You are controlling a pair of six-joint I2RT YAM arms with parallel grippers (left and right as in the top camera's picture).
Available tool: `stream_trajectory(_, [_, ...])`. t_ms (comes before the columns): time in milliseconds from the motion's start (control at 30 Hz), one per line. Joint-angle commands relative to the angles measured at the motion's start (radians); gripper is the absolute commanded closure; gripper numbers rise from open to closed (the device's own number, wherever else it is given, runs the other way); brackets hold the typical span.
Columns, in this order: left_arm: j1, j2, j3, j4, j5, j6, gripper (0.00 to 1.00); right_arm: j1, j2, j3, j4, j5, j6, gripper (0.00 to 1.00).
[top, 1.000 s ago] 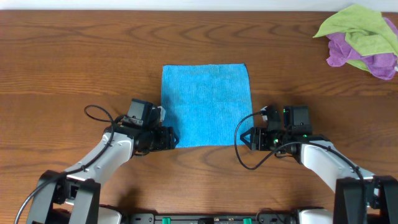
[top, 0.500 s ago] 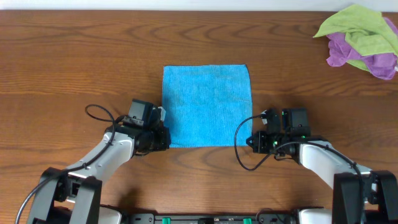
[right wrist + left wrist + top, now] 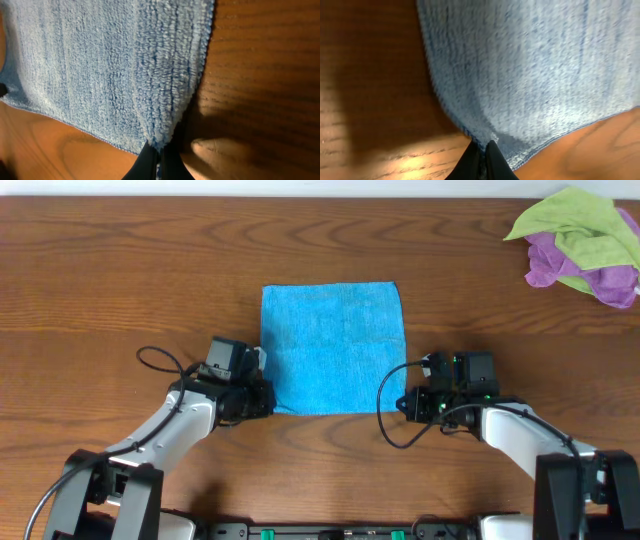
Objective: Fold the cloth
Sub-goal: 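Lift the bottom edge and fold it forward over the top half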
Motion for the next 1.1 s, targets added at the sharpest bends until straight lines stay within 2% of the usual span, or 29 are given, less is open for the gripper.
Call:
stream_trajectory(0, [0.002, 0.007, 0.044, 0.004, 0.008, -0.005, 0.94, -0.002, 0.006, 0.058, -0.034, -0.008, 0.019, 0.99])
stream_trajectory(567, [0.002, 0.007, 0.161, -0.012, 0.027, -0.004, 0.94, 0.074, 0.005, 0.283, -0.169, 0.025, 0.015, 0.98])
stream_trajectory(767, [0.022, 0.007, 0.185, -0.002, 0.001, 0.001, 0.94, 0.074, 0.005, 0.303, -0.160, 0.076, 0.015, 0.99])
stream_trajectory(1067, [0.090, 0.007, 0.188, 0.079, 0.034, 0.026, 0.94, 0.073, 0.005, 0.311, -0.049, 0.157, 0.012, 0.98])
